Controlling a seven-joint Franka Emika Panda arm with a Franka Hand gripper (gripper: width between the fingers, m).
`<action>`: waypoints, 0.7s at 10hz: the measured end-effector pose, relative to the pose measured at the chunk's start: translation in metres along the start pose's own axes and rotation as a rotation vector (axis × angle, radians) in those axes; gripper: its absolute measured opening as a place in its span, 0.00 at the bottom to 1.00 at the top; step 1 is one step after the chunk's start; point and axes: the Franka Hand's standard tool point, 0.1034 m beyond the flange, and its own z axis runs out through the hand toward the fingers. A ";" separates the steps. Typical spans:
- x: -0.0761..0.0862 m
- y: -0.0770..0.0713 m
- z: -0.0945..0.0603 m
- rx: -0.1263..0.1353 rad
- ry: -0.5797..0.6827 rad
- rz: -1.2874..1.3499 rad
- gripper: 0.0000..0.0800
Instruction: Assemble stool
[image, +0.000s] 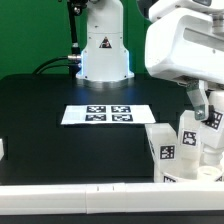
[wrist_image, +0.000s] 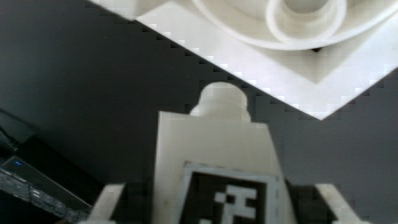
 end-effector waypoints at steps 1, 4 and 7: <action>-0.007 -0.012 -0.005 0.020 -0.137 0.059 0.40; -0.012 -0.020 -0.007 0.028 -0.152 0.060 0.40; -0.019 -0.022 0.001 0.029 -0.156 0.067 0.40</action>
Offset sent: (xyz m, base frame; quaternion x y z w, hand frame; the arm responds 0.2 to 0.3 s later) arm 0.0000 0.0000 0.0000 0.0000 0.0000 0.0000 1.0000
